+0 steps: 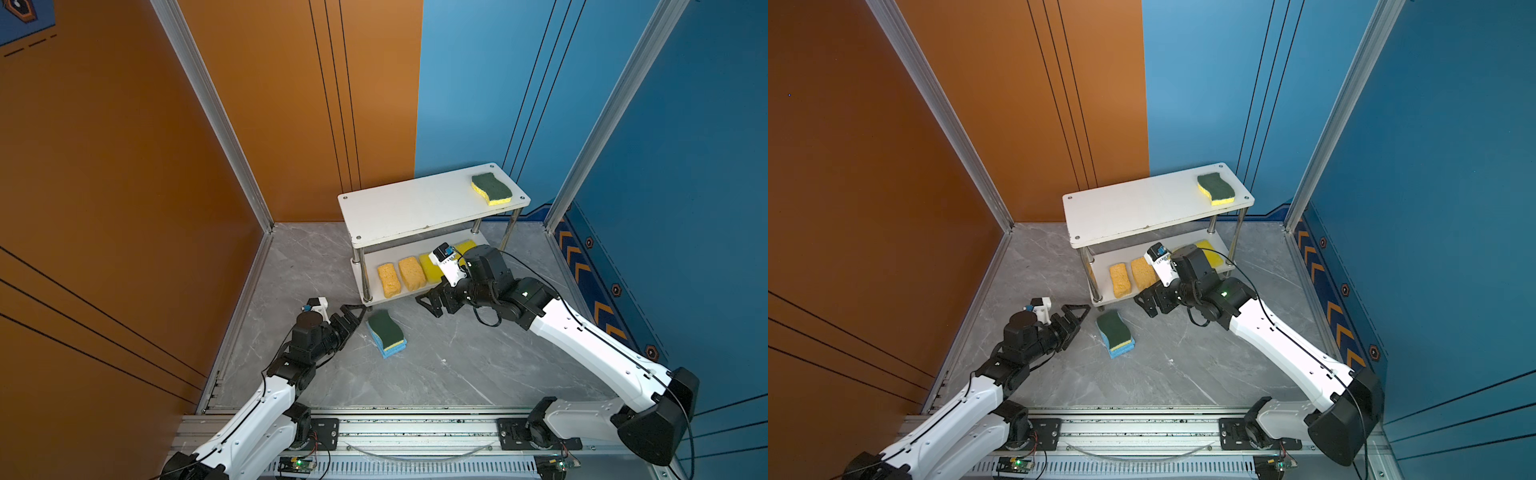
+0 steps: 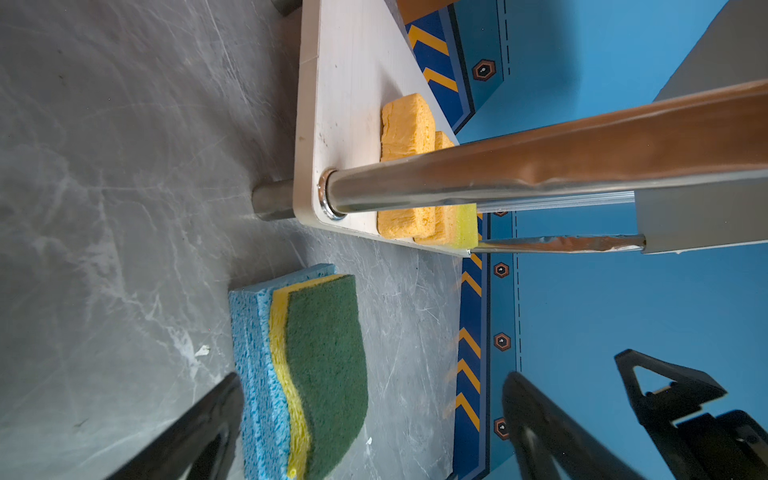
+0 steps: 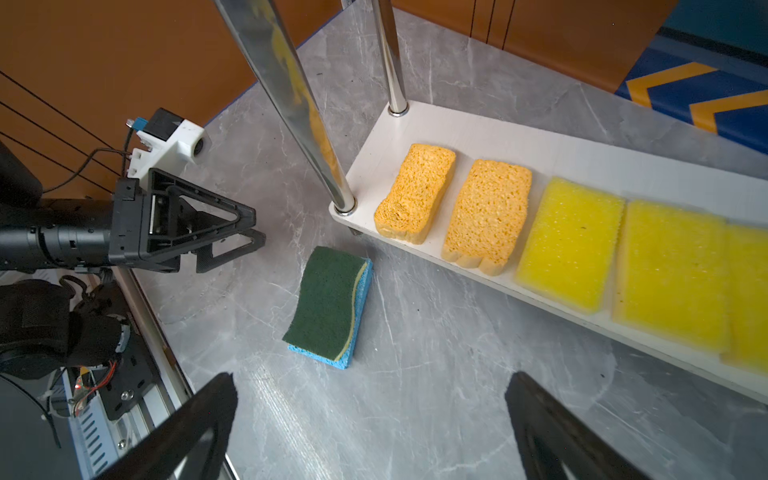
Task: Place and organize the cleaning sponges onto the shelf
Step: 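Move the open right gripper down toward the green scrub sponge stack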
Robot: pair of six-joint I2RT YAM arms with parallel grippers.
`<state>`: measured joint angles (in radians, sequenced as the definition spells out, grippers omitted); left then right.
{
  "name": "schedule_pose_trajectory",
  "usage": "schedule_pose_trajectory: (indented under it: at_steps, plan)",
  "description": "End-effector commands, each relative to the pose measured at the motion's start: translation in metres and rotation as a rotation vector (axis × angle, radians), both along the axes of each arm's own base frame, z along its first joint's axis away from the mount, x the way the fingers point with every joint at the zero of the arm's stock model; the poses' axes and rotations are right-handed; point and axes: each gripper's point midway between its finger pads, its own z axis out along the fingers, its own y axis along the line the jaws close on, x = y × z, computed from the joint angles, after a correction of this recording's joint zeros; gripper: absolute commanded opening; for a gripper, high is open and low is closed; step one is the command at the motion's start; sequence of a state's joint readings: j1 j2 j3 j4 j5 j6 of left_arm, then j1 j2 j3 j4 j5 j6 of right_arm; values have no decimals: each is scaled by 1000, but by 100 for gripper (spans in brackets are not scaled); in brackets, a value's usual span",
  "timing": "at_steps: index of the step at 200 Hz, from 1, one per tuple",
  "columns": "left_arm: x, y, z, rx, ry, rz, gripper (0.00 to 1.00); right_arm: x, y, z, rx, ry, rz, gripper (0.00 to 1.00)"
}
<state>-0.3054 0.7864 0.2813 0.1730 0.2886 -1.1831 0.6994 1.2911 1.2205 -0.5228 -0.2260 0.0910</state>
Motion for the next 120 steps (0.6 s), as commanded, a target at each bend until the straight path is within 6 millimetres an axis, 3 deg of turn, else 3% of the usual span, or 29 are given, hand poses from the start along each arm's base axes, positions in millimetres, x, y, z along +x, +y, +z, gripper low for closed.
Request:
schedule_pose_trajectory:
  at_steps: [1, 120]
  plan:
    - [-3, 8, -9, 11, 31, 32, 98, -11, 16, 8, 80, -7, 38, 100]
    - [-17, 15, -10, 28, 48, 45, 97, -27, 50, -55, 60, 126, 64, 100]
